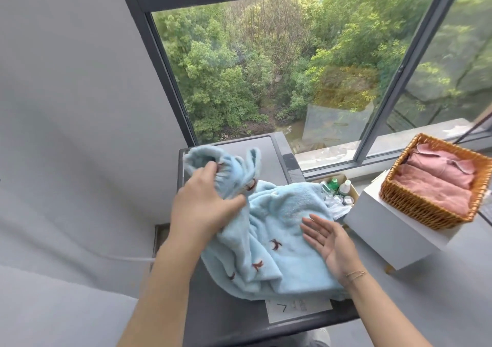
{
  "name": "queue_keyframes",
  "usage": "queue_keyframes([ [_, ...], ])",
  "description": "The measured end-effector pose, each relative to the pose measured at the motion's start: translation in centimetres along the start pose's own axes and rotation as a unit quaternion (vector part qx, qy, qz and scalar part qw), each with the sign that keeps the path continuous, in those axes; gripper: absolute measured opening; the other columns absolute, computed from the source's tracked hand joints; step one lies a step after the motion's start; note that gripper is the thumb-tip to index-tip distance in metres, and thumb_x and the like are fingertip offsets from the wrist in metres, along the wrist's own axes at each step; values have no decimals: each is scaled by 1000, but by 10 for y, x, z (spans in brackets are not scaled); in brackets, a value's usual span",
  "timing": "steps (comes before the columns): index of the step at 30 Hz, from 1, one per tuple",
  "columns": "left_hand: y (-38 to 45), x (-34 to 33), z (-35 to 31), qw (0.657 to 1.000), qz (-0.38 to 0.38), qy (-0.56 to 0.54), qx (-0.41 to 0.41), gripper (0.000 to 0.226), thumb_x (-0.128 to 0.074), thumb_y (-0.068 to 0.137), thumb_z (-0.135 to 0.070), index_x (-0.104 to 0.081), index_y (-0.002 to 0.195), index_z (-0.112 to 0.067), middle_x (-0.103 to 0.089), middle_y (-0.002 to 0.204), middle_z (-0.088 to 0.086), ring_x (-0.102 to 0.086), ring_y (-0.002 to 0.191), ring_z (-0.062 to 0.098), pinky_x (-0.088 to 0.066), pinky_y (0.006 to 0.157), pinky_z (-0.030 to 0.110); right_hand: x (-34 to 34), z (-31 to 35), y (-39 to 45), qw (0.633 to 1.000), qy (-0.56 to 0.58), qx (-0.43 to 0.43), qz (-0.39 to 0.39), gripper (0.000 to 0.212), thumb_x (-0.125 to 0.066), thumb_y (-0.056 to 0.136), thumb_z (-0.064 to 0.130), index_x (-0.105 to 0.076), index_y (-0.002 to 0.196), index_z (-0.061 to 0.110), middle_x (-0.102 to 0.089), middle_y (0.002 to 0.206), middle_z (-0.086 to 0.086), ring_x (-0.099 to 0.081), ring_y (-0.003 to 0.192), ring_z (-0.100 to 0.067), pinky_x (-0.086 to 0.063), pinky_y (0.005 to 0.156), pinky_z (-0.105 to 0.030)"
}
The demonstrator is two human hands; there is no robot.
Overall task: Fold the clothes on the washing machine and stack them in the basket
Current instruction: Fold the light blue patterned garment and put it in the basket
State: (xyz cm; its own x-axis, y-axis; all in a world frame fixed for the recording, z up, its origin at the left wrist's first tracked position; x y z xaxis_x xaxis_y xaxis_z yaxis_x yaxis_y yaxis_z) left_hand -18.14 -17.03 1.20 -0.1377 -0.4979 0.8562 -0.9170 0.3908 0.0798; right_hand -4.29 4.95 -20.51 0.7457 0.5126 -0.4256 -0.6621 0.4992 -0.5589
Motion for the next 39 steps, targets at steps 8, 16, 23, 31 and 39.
queue_keyframes([
  [8, -14, -130, -17, 946, 187, -258, -65, 27, -48, 98, -38, -58, 122, -32, -58, 130, -20, -49, 124, -2, -36, 110, 37, 32, 16, 4, 991, 128, -20, 16, 50, -66, 84, 45, -61, 127, 20, -47, 145, -9, -45, 133, -20, -34, 109, -43],
  [16, -23, -183, -7, 951, 207, 99, -208, 87, -35, 65, -77, -9, 145, -56, 30, 154, -17, 37, 139, 11, 24, 110, 56, 17, 40, -11, 977, -124, -17, 174, 56, -70, 72, 24, -57, 122, 2, -67, 111, -16, -63, 102, -27, -46, 97, -39],
  [23, -43, -221, -11, 919, 209, 170, -287, 114, -42, 55, -93, -15, 152, -39, 8, 162, 5, 17, 147, 30, 17, 105, 67, 47, 23, 5, 992, -119, -36, 7, 43, -63, 54, 10, -60, 96, -1, -55, 90, -16, -48, 83, -28, -41, 72, -36],
  [31, -9, -211, -24, 916, 284, 48, -279, 78, -41, 68, -73, -38, 141, -46, -13, 161, 0, -6, 147, 22, -2, 114, 56, 41, 39, -28, 915, -315, 167, -187, 13, -64, 77, 22, -60, 86, 14, -66, 85, -3, -61, 79, -21, -47, 70, -34],
  [39, 102, -186, -18, 954, 224, -2, -200, 43, -59, 85, -52, -55, 124, -35, -55, 129, -9, -46, 125, 16, -29, 102, 37, -2, 49, -77, 714, -558, 380, -186, 33, -47, 81, 44, -61, 58, 25, -38, 44, 10, -40, 48, -9, -33, 51, -26],
])
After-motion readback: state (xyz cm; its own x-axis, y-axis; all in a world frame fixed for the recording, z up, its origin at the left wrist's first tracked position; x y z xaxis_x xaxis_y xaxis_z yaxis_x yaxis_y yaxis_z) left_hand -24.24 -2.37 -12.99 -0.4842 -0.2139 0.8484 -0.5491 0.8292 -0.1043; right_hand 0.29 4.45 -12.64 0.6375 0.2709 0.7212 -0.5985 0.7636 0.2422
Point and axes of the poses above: each hand's wrist, its own y-axis towards the middle knuckle, its own x-axis out of the back of the hand, z = x × y, the point moved 4 cm from there along y, towards the middle knuckle
